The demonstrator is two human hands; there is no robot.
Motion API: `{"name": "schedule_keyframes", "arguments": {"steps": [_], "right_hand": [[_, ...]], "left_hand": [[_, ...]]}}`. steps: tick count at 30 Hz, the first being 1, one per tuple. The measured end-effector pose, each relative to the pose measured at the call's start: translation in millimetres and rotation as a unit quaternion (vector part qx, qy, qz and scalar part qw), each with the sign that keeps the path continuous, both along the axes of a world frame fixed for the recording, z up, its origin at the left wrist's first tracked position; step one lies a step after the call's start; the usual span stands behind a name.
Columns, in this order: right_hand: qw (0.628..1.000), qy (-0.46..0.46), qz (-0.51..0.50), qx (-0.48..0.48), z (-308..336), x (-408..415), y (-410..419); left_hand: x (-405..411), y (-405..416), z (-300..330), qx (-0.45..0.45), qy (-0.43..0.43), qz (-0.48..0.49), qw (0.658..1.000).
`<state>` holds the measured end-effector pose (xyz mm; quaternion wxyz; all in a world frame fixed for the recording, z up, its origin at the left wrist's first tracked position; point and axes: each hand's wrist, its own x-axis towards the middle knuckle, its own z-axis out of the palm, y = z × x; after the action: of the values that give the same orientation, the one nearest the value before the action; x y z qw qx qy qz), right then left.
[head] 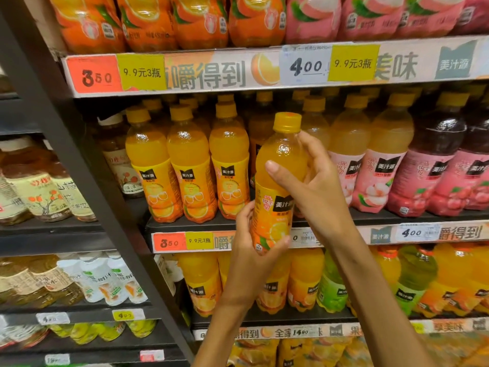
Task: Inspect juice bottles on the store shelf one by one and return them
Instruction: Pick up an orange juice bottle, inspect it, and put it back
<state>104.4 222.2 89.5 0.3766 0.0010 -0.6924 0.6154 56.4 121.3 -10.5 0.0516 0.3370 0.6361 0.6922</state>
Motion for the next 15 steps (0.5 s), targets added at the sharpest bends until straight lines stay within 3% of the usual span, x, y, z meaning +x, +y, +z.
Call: {"name": "schedule_keyframes", "arguments": {"steps": [6,15], "right_hand": [[0.999,-0.008,-0.047,0.021,-5,-16,4],[0.994,0.011,-0.092,0.064,-12,-29,8]], "left_hand": [[-8,13,0,-0.055,0.115,0.146,0.981],[-12,27,-5,0.001,0.080,0.213,0.974]]}}
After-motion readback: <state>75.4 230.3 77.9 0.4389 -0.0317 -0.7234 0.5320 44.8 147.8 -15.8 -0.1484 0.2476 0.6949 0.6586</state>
